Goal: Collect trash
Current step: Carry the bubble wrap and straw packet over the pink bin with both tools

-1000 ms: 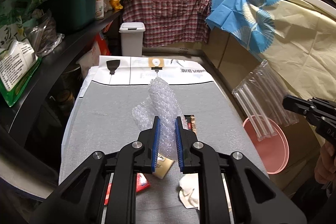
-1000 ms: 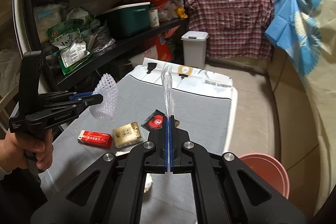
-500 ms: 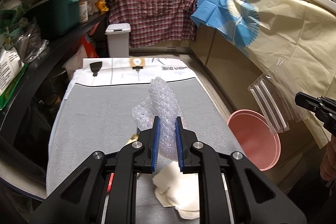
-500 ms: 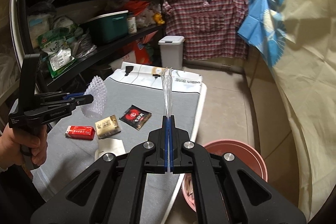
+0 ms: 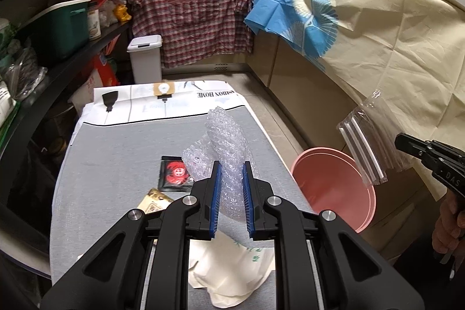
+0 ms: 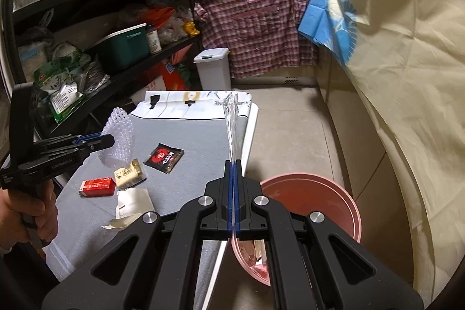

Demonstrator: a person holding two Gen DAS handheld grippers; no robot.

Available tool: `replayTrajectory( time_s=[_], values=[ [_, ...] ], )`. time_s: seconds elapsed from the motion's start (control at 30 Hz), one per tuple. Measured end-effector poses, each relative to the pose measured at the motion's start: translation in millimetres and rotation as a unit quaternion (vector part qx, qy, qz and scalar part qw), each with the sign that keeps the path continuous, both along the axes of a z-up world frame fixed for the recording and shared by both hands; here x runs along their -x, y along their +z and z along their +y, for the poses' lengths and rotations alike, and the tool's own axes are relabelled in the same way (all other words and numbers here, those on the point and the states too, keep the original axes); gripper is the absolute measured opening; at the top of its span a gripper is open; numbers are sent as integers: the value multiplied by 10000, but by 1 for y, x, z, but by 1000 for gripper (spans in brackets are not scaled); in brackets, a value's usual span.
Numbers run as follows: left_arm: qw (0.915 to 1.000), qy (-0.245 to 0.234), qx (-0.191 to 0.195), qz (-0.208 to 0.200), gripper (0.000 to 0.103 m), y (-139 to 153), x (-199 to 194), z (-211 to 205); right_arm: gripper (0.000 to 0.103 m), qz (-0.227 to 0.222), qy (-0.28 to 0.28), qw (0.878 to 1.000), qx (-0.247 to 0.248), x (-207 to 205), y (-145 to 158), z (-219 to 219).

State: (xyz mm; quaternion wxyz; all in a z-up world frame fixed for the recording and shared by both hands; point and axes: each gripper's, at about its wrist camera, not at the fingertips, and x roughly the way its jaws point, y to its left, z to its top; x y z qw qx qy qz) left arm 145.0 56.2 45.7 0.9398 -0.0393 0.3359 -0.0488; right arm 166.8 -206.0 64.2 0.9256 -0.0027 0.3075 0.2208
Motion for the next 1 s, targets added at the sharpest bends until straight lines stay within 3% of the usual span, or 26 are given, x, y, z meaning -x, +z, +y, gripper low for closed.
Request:
replayTrajectory(
  time_s=[0.63, 1.0],
  values=[
    [9995, -321, -19, 60, 14, -3, -14, -47, 1, 46, -349, 9993, 135, -9, -11, -24],
    [9970, -764, -26, 126, 14, -20, -18, -84, 1, 179, -737, 9970, 141, -20, -19, -47]
  ],
)
